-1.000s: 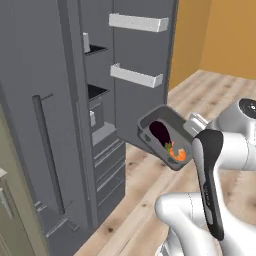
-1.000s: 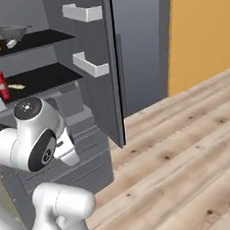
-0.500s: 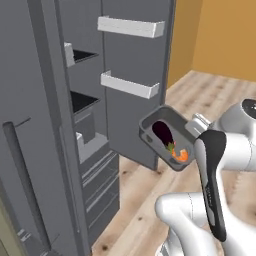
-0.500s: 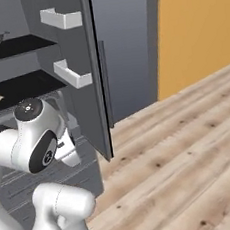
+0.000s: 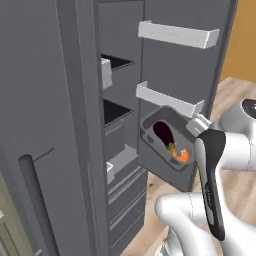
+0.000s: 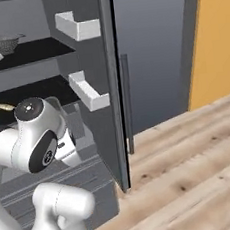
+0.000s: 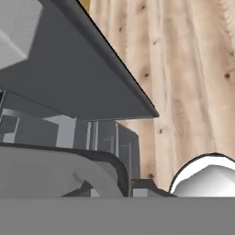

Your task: Place the tupperware on the top shelf of the fridge. Make space for the tupperware among the existing items by rearranging them on the shelves if needed. Close the fridge door when finished.

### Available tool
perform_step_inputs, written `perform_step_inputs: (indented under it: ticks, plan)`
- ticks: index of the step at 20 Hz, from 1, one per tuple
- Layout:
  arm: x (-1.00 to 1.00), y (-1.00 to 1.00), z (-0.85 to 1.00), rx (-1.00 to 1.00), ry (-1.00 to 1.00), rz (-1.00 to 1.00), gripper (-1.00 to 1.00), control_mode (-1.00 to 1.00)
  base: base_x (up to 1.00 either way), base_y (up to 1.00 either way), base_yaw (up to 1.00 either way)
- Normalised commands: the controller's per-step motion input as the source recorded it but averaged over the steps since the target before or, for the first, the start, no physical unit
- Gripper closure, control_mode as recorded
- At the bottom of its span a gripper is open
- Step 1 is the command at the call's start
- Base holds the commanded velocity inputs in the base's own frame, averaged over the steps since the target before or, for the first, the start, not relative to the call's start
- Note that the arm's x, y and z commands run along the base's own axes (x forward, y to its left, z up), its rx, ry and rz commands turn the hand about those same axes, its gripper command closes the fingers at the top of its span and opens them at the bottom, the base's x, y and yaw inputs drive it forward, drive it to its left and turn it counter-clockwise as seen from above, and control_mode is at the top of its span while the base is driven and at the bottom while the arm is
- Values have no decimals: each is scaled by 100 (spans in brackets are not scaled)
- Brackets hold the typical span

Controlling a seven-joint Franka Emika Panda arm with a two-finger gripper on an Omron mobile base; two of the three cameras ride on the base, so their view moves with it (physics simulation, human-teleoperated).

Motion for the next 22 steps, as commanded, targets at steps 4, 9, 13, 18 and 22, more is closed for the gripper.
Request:
perform_step_inputs:
  ticks: [4,9,13,18,22]
  plan:
    - [0,0,0,0,0,0,100,100,55,-1,50]
    - [0,0,0,0,0,0,100,100,65,-27,51]
    - [0,0,0,0,0,0,100,100,72,-27,50]
    - [0,0,0,0,0,0,100,100,75,-3,44]
    - [0,0,0,0,0,0,100,100,71,11,28]
